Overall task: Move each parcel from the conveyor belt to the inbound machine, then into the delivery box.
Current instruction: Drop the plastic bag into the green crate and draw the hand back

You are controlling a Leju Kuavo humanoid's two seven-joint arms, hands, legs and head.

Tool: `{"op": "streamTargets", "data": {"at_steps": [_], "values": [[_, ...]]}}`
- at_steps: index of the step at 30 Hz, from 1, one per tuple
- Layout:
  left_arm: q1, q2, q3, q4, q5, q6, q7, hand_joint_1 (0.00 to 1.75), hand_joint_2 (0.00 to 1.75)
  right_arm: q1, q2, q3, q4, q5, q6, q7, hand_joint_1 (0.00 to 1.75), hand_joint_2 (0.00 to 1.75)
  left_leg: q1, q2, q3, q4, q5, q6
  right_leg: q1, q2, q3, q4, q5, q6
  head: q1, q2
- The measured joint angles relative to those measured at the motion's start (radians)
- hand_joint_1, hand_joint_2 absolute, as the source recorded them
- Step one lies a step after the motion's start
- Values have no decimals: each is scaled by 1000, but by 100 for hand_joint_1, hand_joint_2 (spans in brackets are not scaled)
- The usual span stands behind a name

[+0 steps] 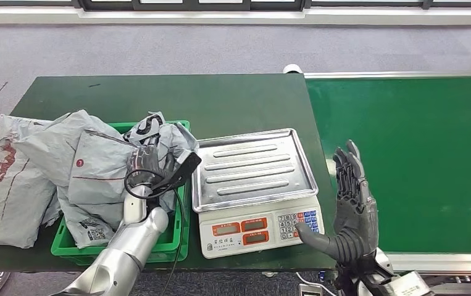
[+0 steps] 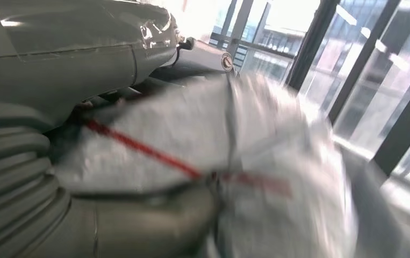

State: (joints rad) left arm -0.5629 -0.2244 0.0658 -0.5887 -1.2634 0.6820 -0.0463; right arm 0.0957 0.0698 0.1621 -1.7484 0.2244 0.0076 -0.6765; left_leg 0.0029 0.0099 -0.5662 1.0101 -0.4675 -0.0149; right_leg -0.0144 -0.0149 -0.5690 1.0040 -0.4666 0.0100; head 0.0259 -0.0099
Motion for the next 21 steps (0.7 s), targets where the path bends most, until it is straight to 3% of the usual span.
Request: {"op": "streamTargets", "data": {"at_steps": [3, 5, 10, 15, 21], "values": [[46, -16, 25, -125, 193, 8, -142, 0, 0, 19, 0, 0, -8, 10, -17, 0, 0, 175, 0, 0, 0, 0, 0, 0, 0, 0, 0, 0, 0, 0, 0, 0], [97, -27, 30, -244, 422, -13, -251, 0, 0, 37, 0, 0, -17, 15, -34, -3, 0, 175, 0, 1, 1, 0, -1, 0, 0, 1, 0, 0, -1, 0, 0, 0], [299, -30, -23, -599, 931, -92, -431, 0, 0, 87, -2, 0, -50, 12, -67, -18, 0, 175, 0, 3, 1, 0, -5, -1, 0, 2, 0, 0, -4, 0, 0, 0], [514, -8, -106, -894, 1263, -282, -516, 0, 0, 107, -14, 0, -83, -36, -37, -18, 0, 175, 0, 2, -1, 0, -6, -1, 0, 2, -2, 0, -6, 0, 0, 0], [620, 16, -130, -1072, 1389, -510, -579, 0, 0, 66, -37, 0, -74, -125, 56, -22, 0, 175, 0, 3, -1, 0, -6, 0, 0, 2, -1, 0, -6, 0, 0, 0]]}}
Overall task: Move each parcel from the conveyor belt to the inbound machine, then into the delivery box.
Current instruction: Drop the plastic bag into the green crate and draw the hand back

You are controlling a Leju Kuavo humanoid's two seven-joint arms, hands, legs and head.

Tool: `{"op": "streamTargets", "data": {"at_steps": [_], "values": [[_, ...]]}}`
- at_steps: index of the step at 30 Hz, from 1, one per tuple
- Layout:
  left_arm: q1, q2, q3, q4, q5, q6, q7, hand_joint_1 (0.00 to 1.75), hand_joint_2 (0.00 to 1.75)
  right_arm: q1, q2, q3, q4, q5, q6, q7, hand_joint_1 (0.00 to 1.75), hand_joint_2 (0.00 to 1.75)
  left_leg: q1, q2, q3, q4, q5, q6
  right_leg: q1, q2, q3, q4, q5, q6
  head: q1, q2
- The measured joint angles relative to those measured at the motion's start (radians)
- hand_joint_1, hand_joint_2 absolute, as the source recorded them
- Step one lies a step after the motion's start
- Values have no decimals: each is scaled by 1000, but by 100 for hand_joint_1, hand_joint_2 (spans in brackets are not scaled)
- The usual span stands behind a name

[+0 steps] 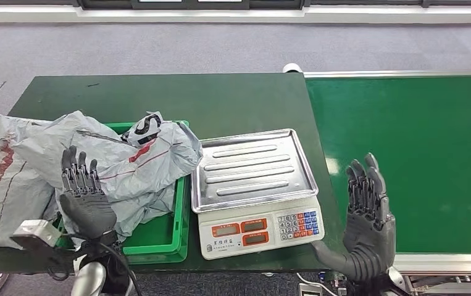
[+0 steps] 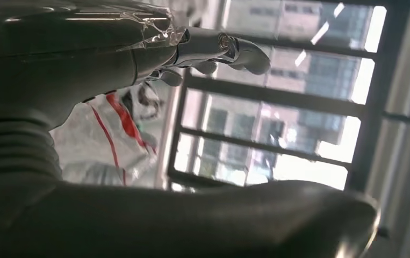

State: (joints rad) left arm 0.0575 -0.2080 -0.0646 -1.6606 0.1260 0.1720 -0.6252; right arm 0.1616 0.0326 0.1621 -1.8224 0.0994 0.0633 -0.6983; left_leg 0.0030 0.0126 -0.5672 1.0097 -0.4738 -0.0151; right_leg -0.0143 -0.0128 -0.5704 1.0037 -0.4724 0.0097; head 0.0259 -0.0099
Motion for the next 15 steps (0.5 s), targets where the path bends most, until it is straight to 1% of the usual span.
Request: {"op": "streamTargets", "data": {"at_steps": [3, 6, 11, 15], "values": [[42, 4, -2, -58, 0, -85, -12, 0, 0, -45, -5, 0, 27, -25, 30, 0, 0, 175, 0, 0, 1, 0, 0, 0, 0, 0, 1, 0, 0, 0, 0, 0], [73, 6, -2, -90, -5, -108, -16, 0, 0, -70, -5, 0, 44, -29, 38, 0, 0, 175, 0, -1, 1, 0, 1, 0, 0, -1, 1, 0, 0, 0, 0, 0], [91, 9, -2, -116, -8, -125, -26, 0, 0, -87, -6, 0, 63, -40, 50, -1, 0, 175, 0, -1, 1, 0, 1, 0, 0, -1, 1, 0, 0, 0, 0, 0], [108, 11, -2, -123, -16, -197, -56, 0, 0, -115, -8, 0, 84, -55, 83, -2, 0, 175, 0, -1, 0, 0, 1, -1, 0, -1, 0, 0, 0, 0, 0, 0]]}}
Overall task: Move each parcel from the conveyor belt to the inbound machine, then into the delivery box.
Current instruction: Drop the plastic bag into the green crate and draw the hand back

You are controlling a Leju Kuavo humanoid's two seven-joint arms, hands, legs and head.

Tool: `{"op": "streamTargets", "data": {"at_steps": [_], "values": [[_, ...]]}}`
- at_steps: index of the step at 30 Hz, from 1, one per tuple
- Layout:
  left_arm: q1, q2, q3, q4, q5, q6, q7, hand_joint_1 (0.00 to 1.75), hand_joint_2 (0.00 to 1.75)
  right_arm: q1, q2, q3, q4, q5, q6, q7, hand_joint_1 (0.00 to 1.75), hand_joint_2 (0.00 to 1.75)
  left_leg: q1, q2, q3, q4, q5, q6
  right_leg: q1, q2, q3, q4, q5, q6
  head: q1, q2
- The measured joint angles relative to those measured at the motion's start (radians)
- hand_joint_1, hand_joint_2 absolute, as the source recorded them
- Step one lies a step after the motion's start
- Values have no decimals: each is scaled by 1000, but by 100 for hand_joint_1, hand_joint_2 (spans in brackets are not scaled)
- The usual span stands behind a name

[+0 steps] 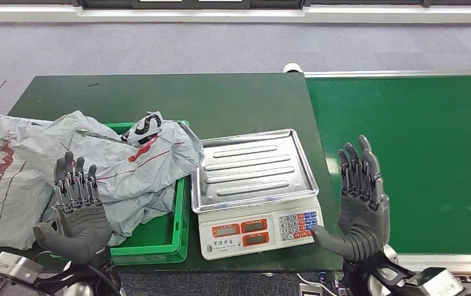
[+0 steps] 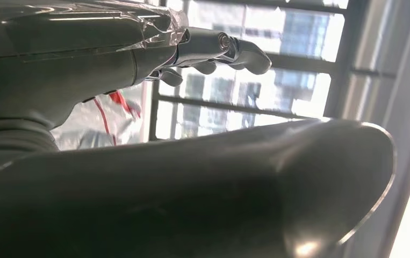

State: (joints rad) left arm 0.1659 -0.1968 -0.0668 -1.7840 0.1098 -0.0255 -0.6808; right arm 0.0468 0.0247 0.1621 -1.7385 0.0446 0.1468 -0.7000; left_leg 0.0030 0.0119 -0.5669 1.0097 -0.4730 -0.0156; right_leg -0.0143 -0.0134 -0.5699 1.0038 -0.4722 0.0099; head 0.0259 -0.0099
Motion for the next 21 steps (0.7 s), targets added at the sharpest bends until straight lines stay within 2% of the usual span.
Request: {"op": "streamTargets", "data": {"at_steps": [6, 21], "values": [[28, 0, 0, -17, -37, -75, -9, 0, 0, -45, 16, 0, 40, 4, 22, 0, 0, 175, 0, 0, 0, 0, 0, 0, 0, -1, 0, 0, 0, 0, 0, 0], [46, 0, 0, -31, -71, -98, -5, 0, 0, -51, 31, -2, 62, 9, 32, 0, 0, 175, 0, 0, 0, 0, 0, 0, 0, 0, 0, 0, 0, 0, 0, 0]]}}
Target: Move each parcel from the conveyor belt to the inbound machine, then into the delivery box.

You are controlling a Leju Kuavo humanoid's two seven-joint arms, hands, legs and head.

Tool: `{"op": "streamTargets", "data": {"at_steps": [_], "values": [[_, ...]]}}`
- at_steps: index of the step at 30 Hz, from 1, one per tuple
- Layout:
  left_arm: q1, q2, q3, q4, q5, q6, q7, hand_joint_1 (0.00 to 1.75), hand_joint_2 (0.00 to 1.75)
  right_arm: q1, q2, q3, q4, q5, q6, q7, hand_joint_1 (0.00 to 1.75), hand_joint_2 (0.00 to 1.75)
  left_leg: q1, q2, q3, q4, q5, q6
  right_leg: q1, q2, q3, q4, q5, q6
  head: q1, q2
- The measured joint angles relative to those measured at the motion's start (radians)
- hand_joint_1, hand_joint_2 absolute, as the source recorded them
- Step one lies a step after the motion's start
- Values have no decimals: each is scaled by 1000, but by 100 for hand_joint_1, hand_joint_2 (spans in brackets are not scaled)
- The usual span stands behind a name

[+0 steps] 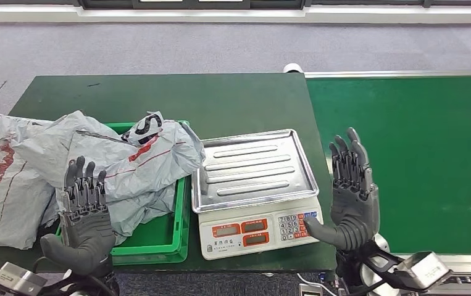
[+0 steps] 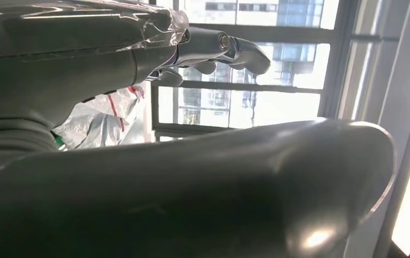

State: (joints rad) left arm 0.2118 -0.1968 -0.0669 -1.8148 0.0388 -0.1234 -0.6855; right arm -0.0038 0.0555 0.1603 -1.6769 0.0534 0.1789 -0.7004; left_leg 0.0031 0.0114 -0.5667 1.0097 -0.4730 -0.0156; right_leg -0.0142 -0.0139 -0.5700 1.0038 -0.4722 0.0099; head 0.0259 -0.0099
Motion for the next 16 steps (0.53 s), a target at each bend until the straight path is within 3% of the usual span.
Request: {"op": "streamTargets", "data": {"at_steps": [16], "values": [[-10, 0, -9, 9, -58, -67, 30, 0, 0, 54, 57, -102, -44, -9, 13, -2, 0, 175, 0, 0, 0, 0, 0, 0, 0, 0, -1, 0, 0, 0, 0, 0]]}}
